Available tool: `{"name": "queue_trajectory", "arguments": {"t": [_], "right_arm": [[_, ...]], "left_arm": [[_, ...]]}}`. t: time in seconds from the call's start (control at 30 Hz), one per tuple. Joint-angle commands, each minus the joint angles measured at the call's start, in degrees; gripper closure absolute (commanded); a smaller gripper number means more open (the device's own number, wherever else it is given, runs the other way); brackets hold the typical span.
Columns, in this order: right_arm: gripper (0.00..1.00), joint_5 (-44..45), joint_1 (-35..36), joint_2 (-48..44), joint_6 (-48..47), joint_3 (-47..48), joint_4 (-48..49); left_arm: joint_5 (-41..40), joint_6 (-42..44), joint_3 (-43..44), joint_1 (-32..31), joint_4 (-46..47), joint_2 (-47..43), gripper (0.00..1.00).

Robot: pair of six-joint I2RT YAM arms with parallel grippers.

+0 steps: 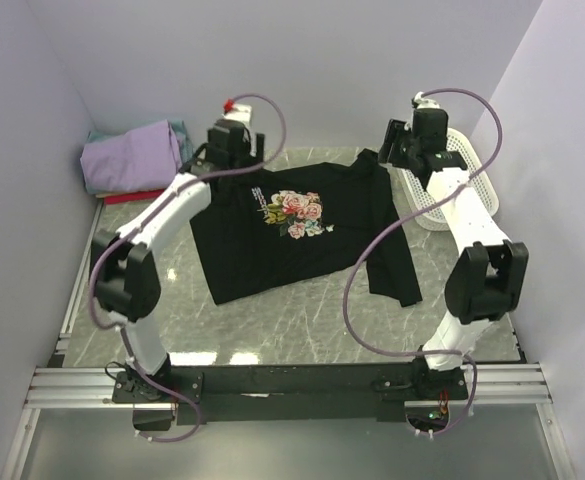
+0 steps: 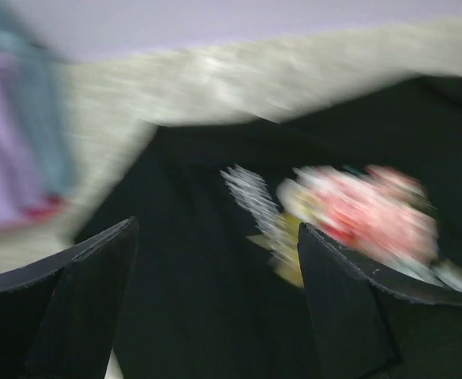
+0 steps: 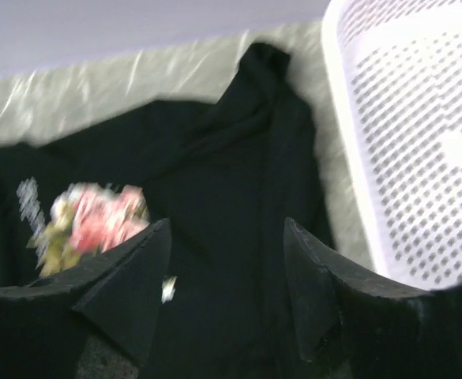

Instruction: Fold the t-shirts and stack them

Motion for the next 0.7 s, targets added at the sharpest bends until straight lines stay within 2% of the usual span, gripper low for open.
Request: {"name": "queue_trajectory", "arguments": {"t": [0.0,0.13,0.3,0.4,0.67], "right_arm": [[0.31,-9.45,0.71,-3.66,-1.33,-6.24,-9.45],[0.28,-6.51,3.79,-10.95,0.07,-16.97,-7.88],[0.27,-2.20,4.58,-19.92,4.90,-31.10,-4.63],[0.25,0.53,4.67,-23.71,6.22,-36.30,-3.83],[0.25,1.07,4.67,-20.29,5.09,-38.43,-7.70]], "left_arm": [[10.83,-10.31,-12.11,-4.07,-4.11,-5.89,0.14],[12.60,-16.63,-23.83,-6.19,-3.32,-12.91,0.15],[12.33,-18.05,-36.83,-11.02,-3.14,-19.87,0.14],[12.78,-19.63,-41.67,-13.21,-2.61,-23.48,0.14],[9.00,-21.83,-47.49,-16.48,-3.05,-26.12,0.13]]}}
